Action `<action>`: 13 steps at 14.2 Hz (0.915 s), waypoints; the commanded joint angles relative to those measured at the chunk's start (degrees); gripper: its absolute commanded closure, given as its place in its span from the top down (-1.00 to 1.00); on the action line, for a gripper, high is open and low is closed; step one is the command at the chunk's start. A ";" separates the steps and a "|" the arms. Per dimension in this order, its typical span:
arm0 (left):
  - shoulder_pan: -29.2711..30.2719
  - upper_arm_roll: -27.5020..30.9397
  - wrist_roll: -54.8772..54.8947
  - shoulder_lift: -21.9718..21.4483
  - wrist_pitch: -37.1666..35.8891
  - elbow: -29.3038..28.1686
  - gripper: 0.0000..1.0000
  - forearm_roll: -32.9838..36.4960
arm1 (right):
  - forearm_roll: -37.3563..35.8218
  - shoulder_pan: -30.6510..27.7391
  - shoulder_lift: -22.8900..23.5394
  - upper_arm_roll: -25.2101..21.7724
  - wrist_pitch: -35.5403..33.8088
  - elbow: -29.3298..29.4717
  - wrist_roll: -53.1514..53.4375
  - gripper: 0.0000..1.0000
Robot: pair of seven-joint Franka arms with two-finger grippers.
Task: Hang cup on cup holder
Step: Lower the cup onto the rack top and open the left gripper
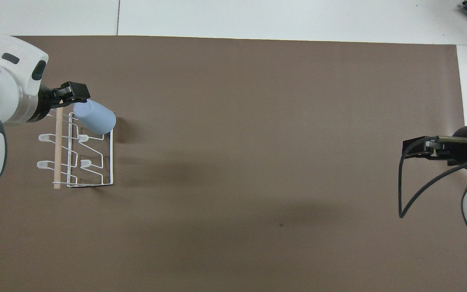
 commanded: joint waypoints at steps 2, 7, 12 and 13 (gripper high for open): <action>2.28 -0.22 8.60 -0.43 -10.23 5.59 1.00 -1.90 | -0.20 -0.53 -0.48 0.45 -0.43 0.06 0.36 1.00; 4.66 -0.57 8.25 -0.35 -11.56 10.68 1.00 -7.35 | -0.20 -0.53 -0.48 0.45 -0.43 0.06 0.36 1.00; 6.24 0.05 11.58 -1.92 -11.04 8.77 1.00 -7.44 | -0.20 -0.53 -0.48 0.45 -0.43 0.06 0.36 1.00; 6.24 0.05 11.59 -2.10 -11.21 8.33 1.00 -7.53 | -0.20 -0.53 -0.48 0.36 -0.43 0.06 0.36 1.00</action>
